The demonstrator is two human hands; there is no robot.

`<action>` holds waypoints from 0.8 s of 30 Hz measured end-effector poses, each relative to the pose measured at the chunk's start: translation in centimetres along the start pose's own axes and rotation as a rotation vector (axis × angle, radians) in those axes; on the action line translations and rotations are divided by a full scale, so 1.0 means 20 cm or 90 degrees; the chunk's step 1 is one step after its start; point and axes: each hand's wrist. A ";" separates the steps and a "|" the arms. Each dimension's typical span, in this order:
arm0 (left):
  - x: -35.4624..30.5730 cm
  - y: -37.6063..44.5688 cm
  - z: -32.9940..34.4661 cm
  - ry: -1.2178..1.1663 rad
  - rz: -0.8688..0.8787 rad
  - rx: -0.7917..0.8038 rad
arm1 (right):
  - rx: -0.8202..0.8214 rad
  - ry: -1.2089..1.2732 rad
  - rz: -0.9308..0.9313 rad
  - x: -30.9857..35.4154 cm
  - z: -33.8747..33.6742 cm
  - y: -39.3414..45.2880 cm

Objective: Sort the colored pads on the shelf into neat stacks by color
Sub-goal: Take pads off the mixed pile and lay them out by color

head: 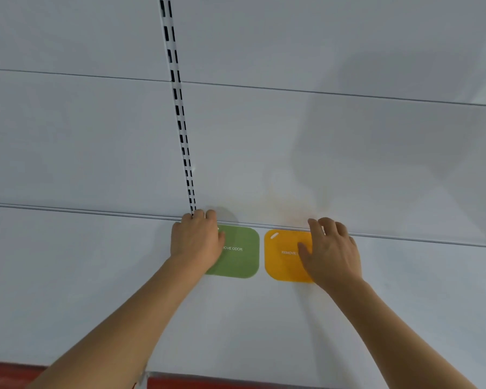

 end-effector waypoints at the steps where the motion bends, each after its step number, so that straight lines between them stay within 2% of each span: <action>1: 0.00 0.00 0.00 0.005 0.015 -0.013 | -0.017 -0.004 -0.013 0.00 -0.01 -0.01; 7: 0.04 -0.12 -0.03 -0.009 0.059 -0.081 | -0.089 0.003 -0.114 0.03 -0.03 -0.06; 12: 0.16 -0.30 -0.04 -0.008 0.030 -0.084 | -0.080 0.042 -0.177 0.21 -0.01 -0.13; 19: 0.51 -0.56 -0.15 0.004 -0.025 -0.097 | -0.089 0.061 -0.280 0.64 -0.10 -0.32; 24: 0.93 -0.81 -0.30 0.002 -0.084 -0.145 | -0.107 0.065 -0.338 1.10 -0.19 -0.47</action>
Point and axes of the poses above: each hand's wrist, its own y-axis towards the middle knuckle, its own z-axis out of the palm, x = y × z, and after that the axes turned 3 degrees about -y, right-handed
